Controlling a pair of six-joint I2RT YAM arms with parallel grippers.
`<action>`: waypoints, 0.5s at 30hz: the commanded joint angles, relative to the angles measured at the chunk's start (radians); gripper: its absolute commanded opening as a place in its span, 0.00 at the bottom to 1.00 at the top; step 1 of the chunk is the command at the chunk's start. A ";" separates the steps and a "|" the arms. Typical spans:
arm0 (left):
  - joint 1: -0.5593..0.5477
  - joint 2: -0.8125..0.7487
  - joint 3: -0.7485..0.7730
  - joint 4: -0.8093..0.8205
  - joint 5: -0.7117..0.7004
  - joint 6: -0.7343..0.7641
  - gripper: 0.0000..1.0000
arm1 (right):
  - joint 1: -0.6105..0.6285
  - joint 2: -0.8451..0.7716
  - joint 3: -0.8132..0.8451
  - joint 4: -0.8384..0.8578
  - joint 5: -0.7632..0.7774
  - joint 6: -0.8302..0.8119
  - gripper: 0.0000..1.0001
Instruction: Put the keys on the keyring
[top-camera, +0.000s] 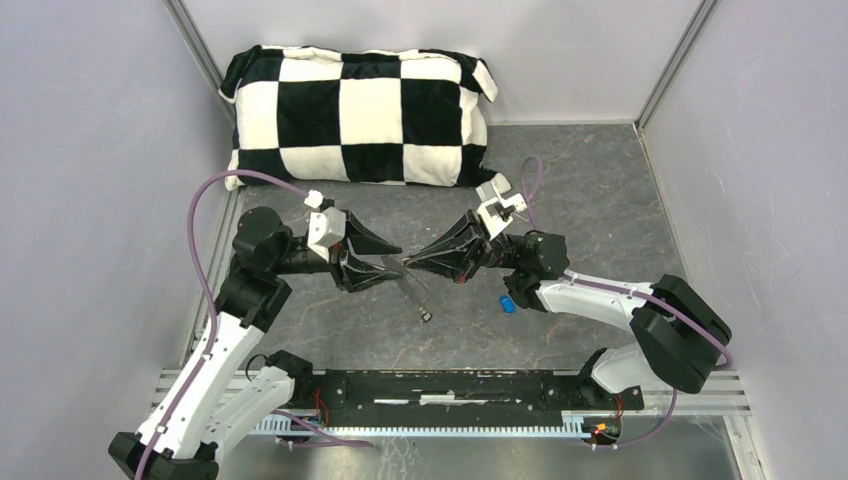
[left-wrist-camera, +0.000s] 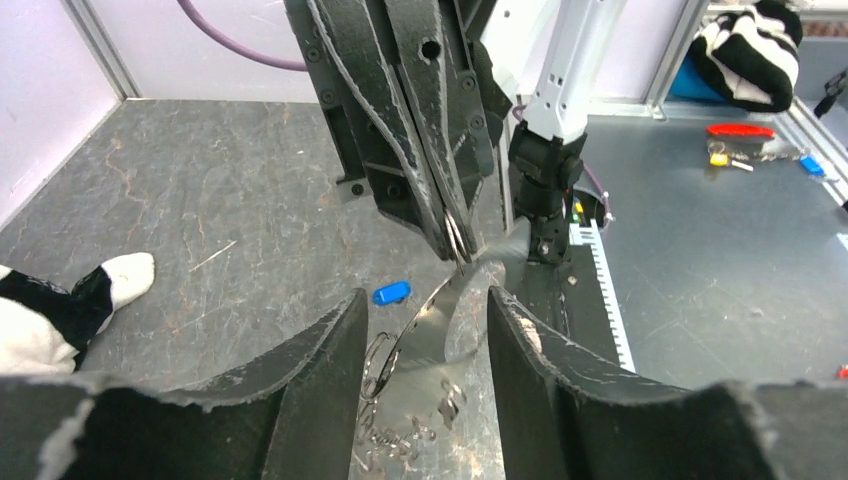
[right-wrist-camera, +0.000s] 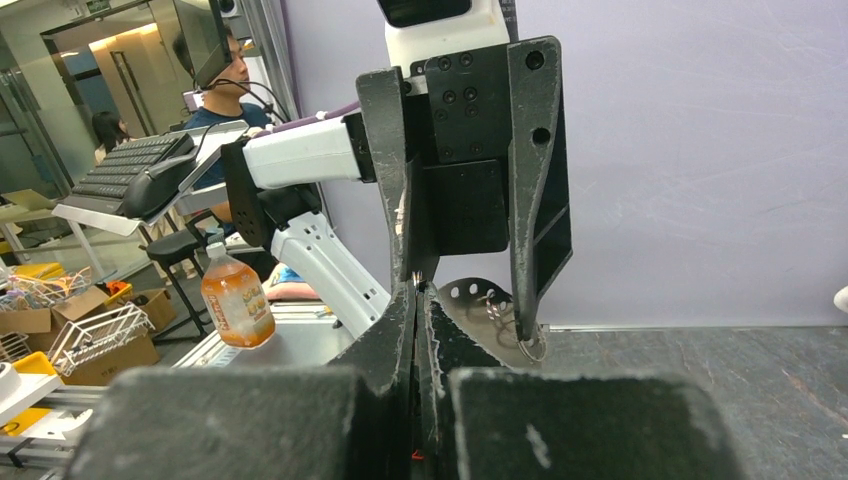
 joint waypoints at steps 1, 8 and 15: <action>-0.005 -0.029 0.019 -0.071 0.046 0.116 0.55 | 0.006 -0.007 0.049 0.071 -0.011 -0.006 0.01; -0.006 -0.060 0.064 -0.293 -0.055 0.363 0.70 | 0.006 -0.085 0.089 -0.231 -0.107 -0.168 0.01; -0.006 -0.157 -0.017 -0.210 -0.221 0.363 0.94 | 0.015 -0.164 0.350 -1.183 -0.047 -0.745 0.01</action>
